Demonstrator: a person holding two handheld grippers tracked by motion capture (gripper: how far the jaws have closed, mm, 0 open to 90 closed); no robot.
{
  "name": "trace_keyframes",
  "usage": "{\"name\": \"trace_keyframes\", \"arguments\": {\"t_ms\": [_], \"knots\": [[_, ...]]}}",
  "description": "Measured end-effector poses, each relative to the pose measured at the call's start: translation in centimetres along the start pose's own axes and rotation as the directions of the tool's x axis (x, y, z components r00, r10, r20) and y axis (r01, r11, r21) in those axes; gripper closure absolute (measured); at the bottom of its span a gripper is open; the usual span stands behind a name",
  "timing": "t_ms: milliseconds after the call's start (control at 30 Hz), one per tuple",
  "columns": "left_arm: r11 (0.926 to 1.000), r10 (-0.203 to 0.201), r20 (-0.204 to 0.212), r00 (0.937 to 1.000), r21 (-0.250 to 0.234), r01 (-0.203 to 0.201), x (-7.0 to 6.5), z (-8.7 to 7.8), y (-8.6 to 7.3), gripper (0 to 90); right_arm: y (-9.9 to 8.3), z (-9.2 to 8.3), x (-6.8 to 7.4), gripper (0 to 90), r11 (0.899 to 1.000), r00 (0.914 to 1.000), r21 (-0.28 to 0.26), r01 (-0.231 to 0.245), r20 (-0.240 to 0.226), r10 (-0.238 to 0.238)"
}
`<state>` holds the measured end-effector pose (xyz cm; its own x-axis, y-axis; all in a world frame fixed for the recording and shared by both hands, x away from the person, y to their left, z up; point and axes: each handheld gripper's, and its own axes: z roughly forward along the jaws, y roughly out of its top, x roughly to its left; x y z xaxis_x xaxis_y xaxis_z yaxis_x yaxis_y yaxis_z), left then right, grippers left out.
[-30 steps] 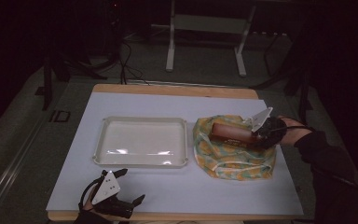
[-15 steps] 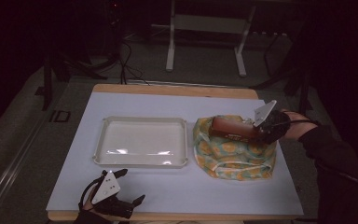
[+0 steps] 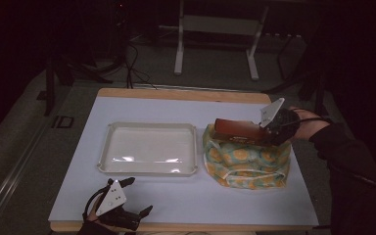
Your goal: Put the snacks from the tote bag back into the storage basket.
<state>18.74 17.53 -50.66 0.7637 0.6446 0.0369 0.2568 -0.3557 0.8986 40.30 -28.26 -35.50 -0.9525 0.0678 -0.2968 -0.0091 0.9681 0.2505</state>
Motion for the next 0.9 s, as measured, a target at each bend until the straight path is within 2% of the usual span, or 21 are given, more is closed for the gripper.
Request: {"name": "trace_keyframes", "arguments": {"t_ms": [500,900], "knots": [[0.9999,0.012,0.006,0.9999,0.002,-0.012,-0.1,0.0,0.0,0.0,3.7,0.8,0.4,43.0,0.998,0.9982,-0.02,0.055,-0.023,-0.056],[0.9999,0.016,0.014,0.9998,0.003,-0.016,-0.1,-0.1,0.0,0.0,6.9,1.4,0.7,42.9,0.991,0.991,-0.05,0.128,-0.035,-0.13]]}}
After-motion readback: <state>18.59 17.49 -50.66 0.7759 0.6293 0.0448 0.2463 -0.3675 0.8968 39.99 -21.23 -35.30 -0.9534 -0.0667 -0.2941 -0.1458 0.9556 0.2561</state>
